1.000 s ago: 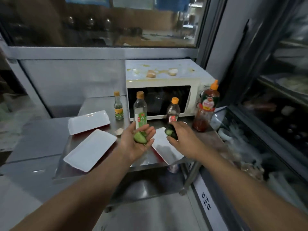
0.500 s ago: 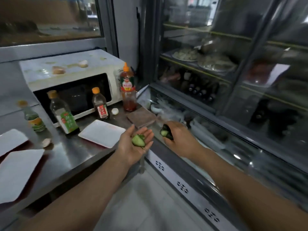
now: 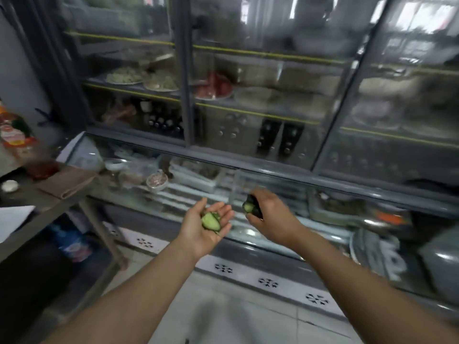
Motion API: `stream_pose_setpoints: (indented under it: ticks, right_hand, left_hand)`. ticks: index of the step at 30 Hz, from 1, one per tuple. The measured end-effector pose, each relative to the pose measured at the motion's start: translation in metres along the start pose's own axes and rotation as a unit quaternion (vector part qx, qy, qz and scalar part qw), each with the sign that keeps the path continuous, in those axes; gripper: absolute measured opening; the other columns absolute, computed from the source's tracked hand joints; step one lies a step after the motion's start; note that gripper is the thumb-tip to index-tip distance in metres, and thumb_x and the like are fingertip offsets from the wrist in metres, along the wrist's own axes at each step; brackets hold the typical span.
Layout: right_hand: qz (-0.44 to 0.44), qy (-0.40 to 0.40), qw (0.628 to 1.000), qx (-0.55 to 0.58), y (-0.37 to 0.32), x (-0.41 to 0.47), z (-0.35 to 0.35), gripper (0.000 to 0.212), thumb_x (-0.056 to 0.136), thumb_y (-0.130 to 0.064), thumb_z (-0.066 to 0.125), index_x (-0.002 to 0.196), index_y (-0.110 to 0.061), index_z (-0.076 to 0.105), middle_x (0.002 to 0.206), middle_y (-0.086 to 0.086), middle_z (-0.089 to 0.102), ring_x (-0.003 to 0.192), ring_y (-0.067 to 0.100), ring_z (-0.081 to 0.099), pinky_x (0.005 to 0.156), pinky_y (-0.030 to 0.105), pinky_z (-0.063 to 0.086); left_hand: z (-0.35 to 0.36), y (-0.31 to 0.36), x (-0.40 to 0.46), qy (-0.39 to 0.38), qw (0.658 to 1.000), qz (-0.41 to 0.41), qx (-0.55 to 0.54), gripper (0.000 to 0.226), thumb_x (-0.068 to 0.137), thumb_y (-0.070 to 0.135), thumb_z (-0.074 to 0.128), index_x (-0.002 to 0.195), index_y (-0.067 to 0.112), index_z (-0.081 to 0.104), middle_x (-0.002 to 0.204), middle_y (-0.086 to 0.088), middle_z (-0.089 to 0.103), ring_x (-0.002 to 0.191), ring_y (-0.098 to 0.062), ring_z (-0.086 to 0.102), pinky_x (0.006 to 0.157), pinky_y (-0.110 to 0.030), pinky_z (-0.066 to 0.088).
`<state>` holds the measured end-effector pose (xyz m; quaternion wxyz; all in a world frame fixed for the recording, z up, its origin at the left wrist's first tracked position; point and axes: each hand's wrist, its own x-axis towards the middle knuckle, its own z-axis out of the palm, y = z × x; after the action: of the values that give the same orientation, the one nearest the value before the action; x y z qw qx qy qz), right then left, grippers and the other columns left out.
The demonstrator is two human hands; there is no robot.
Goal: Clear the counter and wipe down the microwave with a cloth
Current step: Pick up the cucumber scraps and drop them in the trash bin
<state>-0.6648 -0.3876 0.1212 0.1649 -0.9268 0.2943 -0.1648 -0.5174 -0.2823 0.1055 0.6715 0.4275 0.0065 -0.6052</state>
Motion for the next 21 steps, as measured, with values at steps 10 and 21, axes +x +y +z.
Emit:
stream_pose_setpoints:
  ticks: [10, 21]
  right_hand:
    - [0.193, 0.074, 0.977, -0.055, 0.14, -0.202, -0.12, 0.044, 0.086, -0.022, 0.063, 0.125, -0.008, 0.049, 0.12, 0.014, 0.054, 0.111, 0.028, 0.051, 0.091, 0.035, 0.043]
    - [0.388, 0.153, 0.905, -0.087, 0.251, -0.349, -0.196, 0.033, 0.085, -0.021, 0.061, 0.115, -0.011, 0.053, 0.109, 0.008, 0.057, 0.099, 0.025, 0.054, 0.08, 0.031, 0.044]
  left_hand:
    - [0.173, -0.195, -0.004, -0.119, 0.979, -0.125, 0.11, 0.037, 0.095, 0.037, 0.044, 0.088, 0.007, 0.065, 0.081, -0.008, 0.071, 0.082, -0.02, 0.066, 0.079, -0.033, 0.046]
    - [0.323, -0.35, 0.02, -0.228, 0.912, -0.255, 0.228, 0.034, 0.096, 0.035, 0.041, 0.082, 0.011, 0.062, 0.076, -0.005, 0.071, 0.07, -0.015, 0.068, 0.079, -0.029, 0.044]
